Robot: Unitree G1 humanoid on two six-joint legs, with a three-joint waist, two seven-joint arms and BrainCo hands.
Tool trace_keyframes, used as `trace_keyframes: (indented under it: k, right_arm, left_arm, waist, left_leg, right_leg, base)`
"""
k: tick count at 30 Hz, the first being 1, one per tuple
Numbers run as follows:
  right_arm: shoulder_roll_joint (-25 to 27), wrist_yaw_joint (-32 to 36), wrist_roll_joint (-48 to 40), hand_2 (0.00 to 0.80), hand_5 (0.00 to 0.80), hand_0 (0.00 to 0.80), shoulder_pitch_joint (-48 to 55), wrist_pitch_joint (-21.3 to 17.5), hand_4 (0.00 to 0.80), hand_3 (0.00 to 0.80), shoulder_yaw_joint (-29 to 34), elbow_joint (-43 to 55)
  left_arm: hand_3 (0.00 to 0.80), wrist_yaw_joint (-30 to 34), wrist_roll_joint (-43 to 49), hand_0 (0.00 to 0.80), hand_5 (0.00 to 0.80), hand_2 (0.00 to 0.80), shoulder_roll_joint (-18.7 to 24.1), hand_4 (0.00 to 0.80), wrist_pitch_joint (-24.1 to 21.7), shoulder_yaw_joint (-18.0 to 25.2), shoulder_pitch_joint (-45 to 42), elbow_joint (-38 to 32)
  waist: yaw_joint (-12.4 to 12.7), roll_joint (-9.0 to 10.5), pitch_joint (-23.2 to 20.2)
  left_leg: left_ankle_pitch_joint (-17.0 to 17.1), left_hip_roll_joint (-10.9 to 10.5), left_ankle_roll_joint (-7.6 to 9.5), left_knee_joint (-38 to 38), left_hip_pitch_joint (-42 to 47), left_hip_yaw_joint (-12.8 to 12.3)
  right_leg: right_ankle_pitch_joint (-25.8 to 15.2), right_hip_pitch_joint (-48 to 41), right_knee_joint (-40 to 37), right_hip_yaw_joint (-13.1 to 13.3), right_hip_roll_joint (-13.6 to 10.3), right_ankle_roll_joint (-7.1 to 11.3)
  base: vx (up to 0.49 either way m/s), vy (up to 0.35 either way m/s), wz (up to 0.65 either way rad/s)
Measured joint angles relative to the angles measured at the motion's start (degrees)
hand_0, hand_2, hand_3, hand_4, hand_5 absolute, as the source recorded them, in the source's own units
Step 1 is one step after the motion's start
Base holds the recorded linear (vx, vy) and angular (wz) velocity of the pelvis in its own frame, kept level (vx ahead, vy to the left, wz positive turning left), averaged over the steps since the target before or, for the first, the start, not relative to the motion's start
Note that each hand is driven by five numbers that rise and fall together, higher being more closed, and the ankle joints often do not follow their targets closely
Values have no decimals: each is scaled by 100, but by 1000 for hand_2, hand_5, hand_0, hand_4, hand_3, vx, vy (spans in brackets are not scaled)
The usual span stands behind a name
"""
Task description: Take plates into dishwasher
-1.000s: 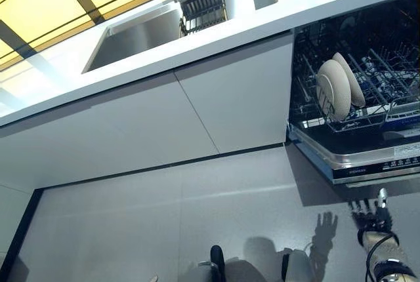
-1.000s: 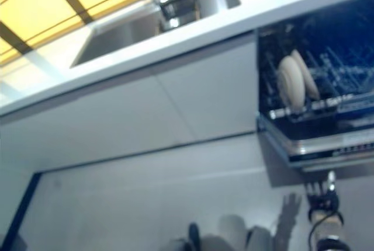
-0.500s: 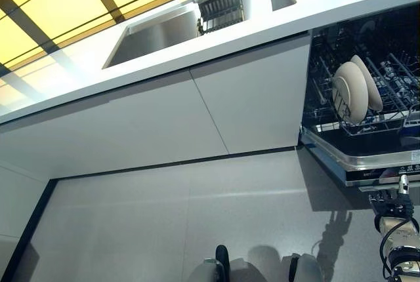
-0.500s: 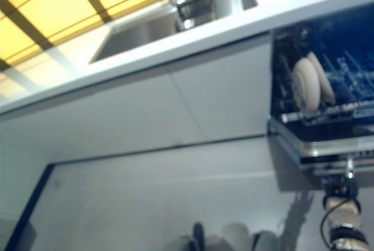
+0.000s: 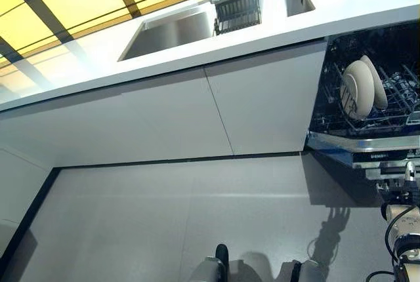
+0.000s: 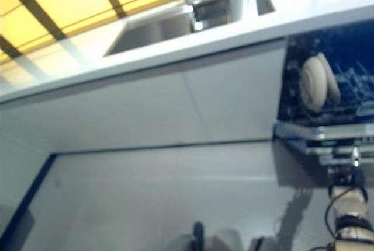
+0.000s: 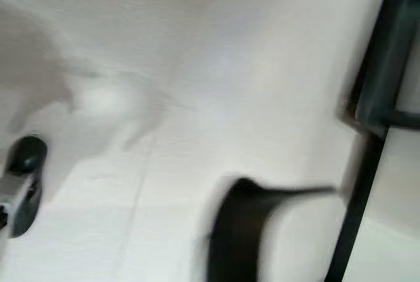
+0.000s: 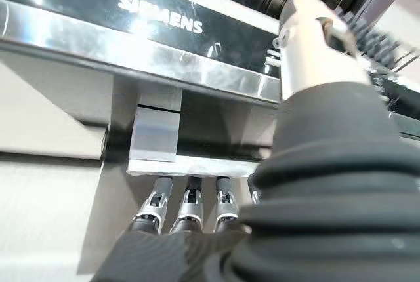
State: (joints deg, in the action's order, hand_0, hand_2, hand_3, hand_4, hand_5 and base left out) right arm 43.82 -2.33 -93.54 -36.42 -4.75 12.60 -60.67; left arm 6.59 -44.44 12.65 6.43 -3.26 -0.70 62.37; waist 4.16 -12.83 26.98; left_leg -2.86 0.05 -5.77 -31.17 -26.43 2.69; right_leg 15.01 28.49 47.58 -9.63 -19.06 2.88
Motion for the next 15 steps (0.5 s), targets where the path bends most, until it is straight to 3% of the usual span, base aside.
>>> trace_keyframes:
  k: [2, 3, 5, 12, 15]
  right_arm:
    - [34, 1, -2, 0, 0, 0, -145, -99, 0, 0, 11, -3]
    - [70, 41, -2, 0, 0, 0, -283, -167, 0, 0, 32, -6]
    - [111, 155, 4, 0, 0, 0, -630, -168, 0, 0, -15, -6]
    - [274, 679, 133, 0, 0, 0, -1456, -169, 0, 0, -207, 266]
    - [278, 730, 295, 0, 0, 0, -1726, -156, 0, 0, -207, 406]
  left_arm:
    - [0, 31, 18, 0, 0, 0, 44, 0, -28, 1, 10, -41]
    - [0, 52, 53, 0, 0, 0, 85, 0, -29, -3, -14, -34]
    - [0, 55, 99, 0, 0, 0, 101, 0, 0, -4, -102, 11]
    - [0, 67, 127, 0, 0, 0, 106, 0, -36, -5, -49, -26]
    - [0, 66, 224, 0, 0, 0, 149, 0, -41, -9, -30, -38]
  waist:
    - [-14, 27, 12]
    - [-15, 94, 40]
    - [-2, 83, 32]
    - [161, 126, -4]
    - [281, 288, -111]
  left_leg:
    - [4, -22, 3, 197, 52, 39]
    - [-57, -81, 164, 34, 74, 14]
    - [-237, -136, 151, -295, 95, -51]
    - [-186, -61, 207, -3, 441, -56]
    - [-173, -20, 224, 151, 571, -94]
  right_leg:
    - [-4, -24, -129, -5, 60, -18]
    - [-34, -44, -142, -33, -40, -61]
    - [-28, -45, -14, -68, -77, -40]
    - [-62, -431, -286, -188, -1, -26]
    - [-57, -558, -416, -207, 50, -17]
  base:
    - [41, 13, 28]
    - [30, 16, 27]
    - [33, 10, -2]
    - [29, -6, 3]
    - [5, -3, 1]
